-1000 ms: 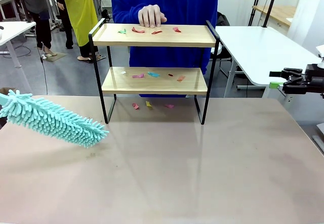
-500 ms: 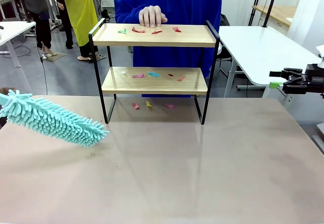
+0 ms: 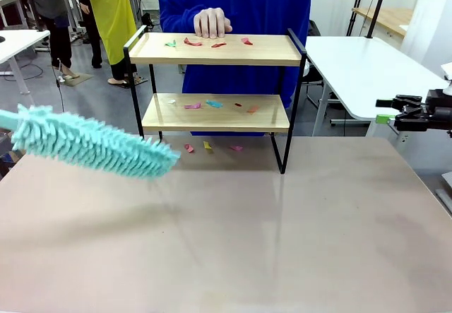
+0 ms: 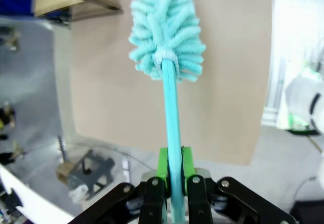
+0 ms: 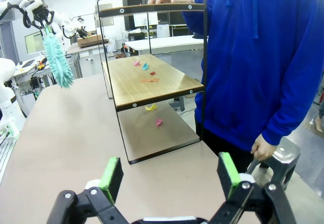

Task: Clean the shelf.
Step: Clean the specific section of the Shelf indicated by the human with the Duster.

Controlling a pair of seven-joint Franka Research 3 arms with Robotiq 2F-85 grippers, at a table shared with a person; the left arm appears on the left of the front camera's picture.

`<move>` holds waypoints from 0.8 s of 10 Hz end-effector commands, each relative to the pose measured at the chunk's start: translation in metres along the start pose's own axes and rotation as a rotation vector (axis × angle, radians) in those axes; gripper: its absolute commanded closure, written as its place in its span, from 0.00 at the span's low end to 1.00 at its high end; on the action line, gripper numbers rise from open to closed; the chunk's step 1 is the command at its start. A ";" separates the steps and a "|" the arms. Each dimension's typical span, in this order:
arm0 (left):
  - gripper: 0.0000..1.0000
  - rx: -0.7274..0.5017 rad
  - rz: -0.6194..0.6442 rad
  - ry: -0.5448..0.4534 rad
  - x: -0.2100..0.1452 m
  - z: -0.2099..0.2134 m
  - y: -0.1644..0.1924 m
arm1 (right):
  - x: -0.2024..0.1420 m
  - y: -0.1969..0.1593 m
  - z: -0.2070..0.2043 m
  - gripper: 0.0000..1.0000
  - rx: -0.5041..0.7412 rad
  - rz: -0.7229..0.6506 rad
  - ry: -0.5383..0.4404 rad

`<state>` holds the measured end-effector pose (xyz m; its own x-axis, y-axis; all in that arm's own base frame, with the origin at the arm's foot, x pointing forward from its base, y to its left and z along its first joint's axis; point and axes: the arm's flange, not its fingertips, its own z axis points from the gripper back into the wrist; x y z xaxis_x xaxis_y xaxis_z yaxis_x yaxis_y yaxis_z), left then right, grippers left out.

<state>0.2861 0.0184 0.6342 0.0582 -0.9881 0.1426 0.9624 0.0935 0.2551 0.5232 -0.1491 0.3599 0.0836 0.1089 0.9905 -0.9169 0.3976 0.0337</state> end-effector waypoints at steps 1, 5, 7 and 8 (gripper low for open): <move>0.87 -0.016 0.022 -0.163 0.017 0.042 -0.008 | 0.005 0.000 -0.002 0.00 -0.007 -0.011 0.020; 0.87 -0.006 0.326 -0.396 0.127 0.118 -0.019 | 0.005 0.000 -0.002 0.00 -0.007 -0.011 0.020; 0.87 0.032 0.468 -0.441 0.182 0.134 -0.019 | 0.005 0.000 -0.002 0.00 -0.007 -0.011 0.020; 0.87 0.046 0.520 -0.430 0.198 0.135 -0.016 | 0.005 0.000 -0.002 0.00 -0.007 -0.011 0.020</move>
<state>0.2392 -0.1587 0.7829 0.3500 -0.7063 0.6153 0.8661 0.4943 0.0746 0.5232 -0.1490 0.3599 0.0836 0.1087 0.9906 -0.9168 0.3978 0.0337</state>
